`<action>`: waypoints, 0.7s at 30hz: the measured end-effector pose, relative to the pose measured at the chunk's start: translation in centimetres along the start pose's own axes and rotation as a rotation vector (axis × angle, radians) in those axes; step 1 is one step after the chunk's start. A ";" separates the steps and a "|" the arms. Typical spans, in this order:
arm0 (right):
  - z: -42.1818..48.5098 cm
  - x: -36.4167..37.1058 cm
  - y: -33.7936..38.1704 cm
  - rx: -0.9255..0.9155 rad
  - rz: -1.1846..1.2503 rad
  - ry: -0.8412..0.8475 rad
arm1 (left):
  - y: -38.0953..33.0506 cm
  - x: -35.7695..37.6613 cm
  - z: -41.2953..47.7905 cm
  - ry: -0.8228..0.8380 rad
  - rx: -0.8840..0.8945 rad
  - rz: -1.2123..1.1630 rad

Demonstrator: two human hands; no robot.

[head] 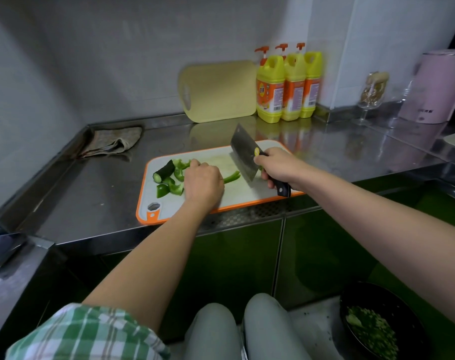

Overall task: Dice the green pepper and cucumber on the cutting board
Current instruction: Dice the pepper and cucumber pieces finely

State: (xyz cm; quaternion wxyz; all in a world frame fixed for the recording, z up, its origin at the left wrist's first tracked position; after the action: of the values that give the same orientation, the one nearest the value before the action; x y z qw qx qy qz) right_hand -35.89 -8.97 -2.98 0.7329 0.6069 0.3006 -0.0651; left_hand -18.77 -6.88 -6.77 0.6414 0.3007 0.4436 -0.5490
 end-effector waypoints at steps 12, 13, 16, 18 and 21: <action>0.8 0.1 -0.3 0.085 -0.338 0.060 | -0.1 0.1 -0.5 0.006 0.061 -0.206; 1.0 0.1 -0.3 0.074 -0.362 0.057 | -0.1 0.2 -0.4 0.015 0.038 -0.230; 1.5 -0.2 -0.1 0.019 -0.391 0.028 | 0.1 0.6 -0.2 0.024 -0.004 -0.295; 1.7 -0.5 0.7 -0.044 -0.437 0.016 | 0.3 0.8 0.0 0.032 -0.012 -0.328; 1.6 -0.5 1.9 -0.084 -0.531 0.077 | 0.6 1.1 0.0 0.040 -0.017 -0.373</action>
State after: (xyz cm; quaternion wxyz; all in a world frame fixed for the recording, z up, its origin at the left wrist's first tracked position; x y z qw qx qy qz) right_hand -34.85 -10.14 -0.93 0.7028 0.4777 0.4794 -0.2193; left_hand -18.15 -7.26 -7.78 0.5219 0.2187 0.5092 -0.6484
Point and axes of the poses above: each hand's wrist, its own z-axis towards the middle knuckle, its own x-axis out of the palm, y = z × x, the point moved 3 cm from there along z, towards the middle knuckle, and after that the axes turned 8 degrees about -x, right-handed, at the moved point
